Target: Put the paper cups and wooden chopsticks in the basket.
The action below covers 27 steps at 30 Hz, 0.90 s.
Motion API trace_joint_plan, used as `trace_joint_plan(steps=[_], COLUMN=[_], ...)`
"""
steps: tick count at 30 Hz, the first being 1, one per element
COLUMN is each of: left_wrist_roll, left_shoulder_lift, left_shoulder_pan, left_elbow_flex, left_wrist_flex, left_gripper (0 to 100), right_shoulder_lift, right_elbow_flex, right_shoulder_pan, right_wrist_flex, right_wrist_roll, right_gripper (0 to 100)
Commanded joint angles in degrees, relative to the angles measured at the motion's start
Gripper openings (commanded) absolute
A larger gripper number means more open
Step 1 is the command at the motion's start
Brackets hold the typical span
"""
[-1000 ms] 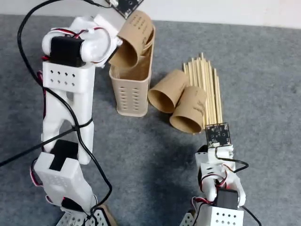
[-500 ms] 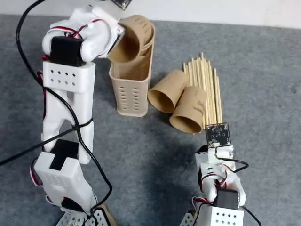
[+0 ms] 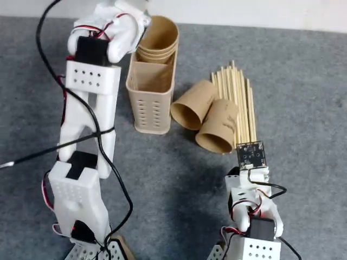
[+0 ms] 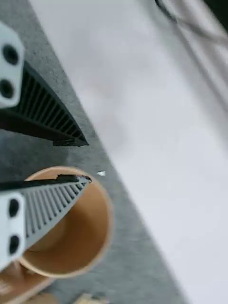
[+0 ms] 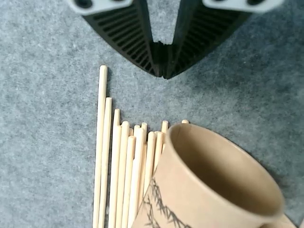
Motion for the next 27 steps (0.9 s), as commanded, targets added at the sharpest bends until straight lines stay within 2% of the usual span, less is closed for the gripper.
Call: trace_joint_plan(steps=[1,5,10,16,20,21,22,24,27], left_wrist_roll=[2.46,2.46,2.46,2.55,2.73,3.25,4.40,7.82,8.53], left_shoulder_lift=[0.31,8.48,14.73,4.97,-4.88,-7.43,-10.24,-17.27,-28.88], left_shoulder_pan=[-0.48,-0.92,-1.19,-1.89,0.92,1.01,-0.04,-5.49,-6.99], left_elbow_flex=[-0.40,4.97,2.86,-20.00,-31.60,-31.08,-28.09,-18.42,4.88], left_wrist_flex=[-0.97,-1.14,0.00,14.07,31.38,34.55,34.20,33.85,33.85], left_gripper=[14,14,14,14,14,14,14,14,14], right_shoulder_lift=[-0.48,-0.48,-0.48,-0.40,-0.04,-0.04,0.04,0.04,2.15], right_elbow_flex=[5.05,5.05,5.05,4.53,3.91,1.63,-1.10,-6.37,-13.93], right_shoulder_pan=[-0.31,-0.31,-0.31,-0.13,1.36,1.45,1.19,0.31,0.22], right_wrist_flex=[-0.57,-0.57,-0.57,-0.48,0.84,1.89,3.65,7.96,8.48], right_wrist_roll=[0.53,0.53,0.53,0.53,0.70,1.67,2.55,3.08,3.43], right_gripper=[1.0,1.0,1.0,1.0,1.0,1.0,1.0,1.0,1.7])
